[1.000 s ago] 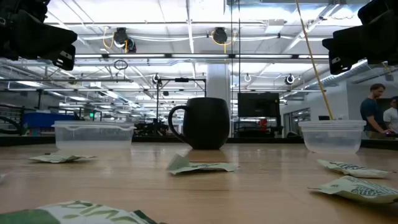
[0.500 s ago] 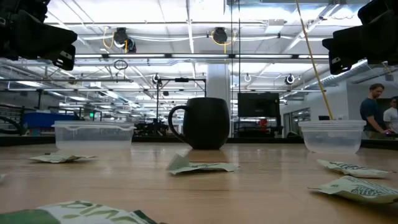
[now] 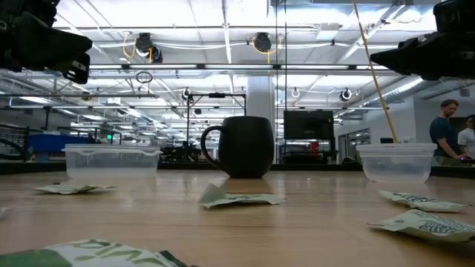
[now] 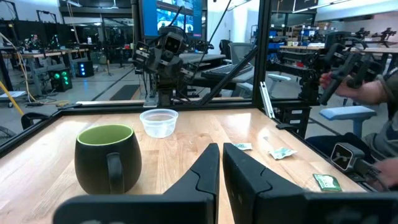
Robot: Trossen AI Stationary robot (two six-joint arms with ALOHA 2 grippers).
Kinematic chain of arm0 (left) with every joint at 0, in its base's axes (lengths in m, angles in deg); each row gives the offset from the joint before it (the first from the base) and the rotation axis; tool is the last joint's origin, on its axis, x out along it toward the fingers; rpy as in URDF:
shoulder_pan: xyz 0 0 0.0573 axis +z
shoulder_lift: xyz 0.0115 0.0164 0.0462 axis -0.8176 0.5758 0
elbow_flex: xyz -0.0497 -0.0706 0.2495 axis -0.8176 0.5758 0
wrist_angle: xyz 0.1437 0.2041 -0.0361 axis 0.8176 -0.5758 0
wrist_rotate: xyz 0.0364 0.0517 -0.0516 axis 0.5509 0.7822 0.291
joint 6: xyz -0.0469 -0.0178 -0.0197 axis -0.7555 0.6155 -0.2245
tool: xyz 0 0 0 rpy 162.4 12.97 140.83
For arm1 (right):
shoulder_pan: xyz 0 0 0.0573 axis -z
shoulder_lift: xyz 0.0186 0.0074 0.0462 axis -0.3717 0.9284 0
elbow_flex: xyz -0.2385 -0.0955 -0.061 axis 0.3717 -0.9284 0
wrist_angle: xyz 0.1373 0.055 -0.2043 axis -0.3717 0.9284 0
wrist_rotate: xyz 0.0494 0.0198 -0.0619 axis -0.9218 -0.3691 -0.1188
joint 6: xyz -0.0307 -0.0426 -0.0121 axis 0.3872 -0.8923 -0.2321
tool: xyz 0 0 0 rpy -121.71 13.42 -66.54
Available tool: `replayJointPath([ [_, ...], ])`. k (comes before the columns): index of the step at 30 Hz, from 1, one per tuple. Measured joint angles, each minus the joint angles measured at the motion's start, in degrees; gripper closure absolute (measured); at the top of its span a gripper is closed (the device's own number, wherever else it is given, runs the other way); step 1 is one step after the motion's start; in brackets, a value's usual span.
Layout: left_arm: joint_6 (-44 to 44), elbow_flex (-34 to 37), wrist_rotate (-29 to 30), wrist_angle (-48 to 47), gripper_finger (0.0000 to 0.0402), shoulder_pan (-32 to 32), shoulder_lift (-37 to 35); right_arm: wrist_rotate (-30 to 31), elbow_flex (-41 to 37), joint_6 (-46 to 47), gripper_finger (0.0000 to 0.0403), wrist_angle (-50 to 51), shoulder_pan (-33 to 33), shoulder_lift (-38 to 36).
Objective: Pick and place Stevia / Truvia into bins
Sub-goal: Put the stevia packet into the round transparent container
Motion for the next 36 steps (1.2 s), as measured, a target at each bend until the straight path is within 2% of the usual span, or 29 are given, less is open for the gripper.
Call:
replayJointPath([
  [6, 0.00, -0.02, 0.00, 0.00, 0.0376, 0.02, 0.00, -0.67, 0.02, 1.93, 0.0303, 0.15, 0.02, 0.02],
  [8, 0.00, -0.01, 0.01, 0.00, 0.0376, 0.01, -0.01, -4.71, 0.02, 10.43, 0.0303, -0.58, -0.09, 0.02],
  [10, -0.01, -0.02, 0.02, 0.00, 0.0376, 0.02, -0.02, -6.09, 0.00, 20.03, 0.0303, -3.14, -0.12, 0.02],
  [14, 0.00, 0.00, 0.00, 0.00, 0.0376, 0.00, -0.02, -7.41, 0.00, 23.60, 0.0303, -10.02, -0.10, 0.08],
  [16, 0.00, 0.00, 0.02, 0.00, 0.0376, 0.00, -0.02, -11.13, 0.00, 24.46, 0.0303, -12.64, -0.10, 0.33],
  [21, -0.01, -0.01, 0.02, 0.00, 0.0376, 0.01, -0.02, -27.08, 0.00, 25.81, 0.0303, -16.58, -0.13, 0.79],
  [26, -0.01, -0.01, 0.01, 0.00, 0.0376, 0.00, -0.01, -34.34, 0.00, 28.21, 0.0303, -19.24, -0.13, 0.79],
  [29, 0.00, -0.01, 0.01, 0.00, 0.0376, 0.01, 0.00, -33.68, 0.00, 34.73, 0.0303, -19.41, -0.11, 0.92],
  [31, 0.00, -0.02, 0.02, -0.02, 0.0376, 0.02, -0.02, -29.77, 0.00, 35.81, 0.0303, -19.45, -0.11, 0.98],
  [36, -0.01, -0.01, 0.02, 0.00, 0.0376, 0.01, -0.01, -16.66, 0.00, 27.21, 0.0303, -19.26, -0.11, 1.01],
])
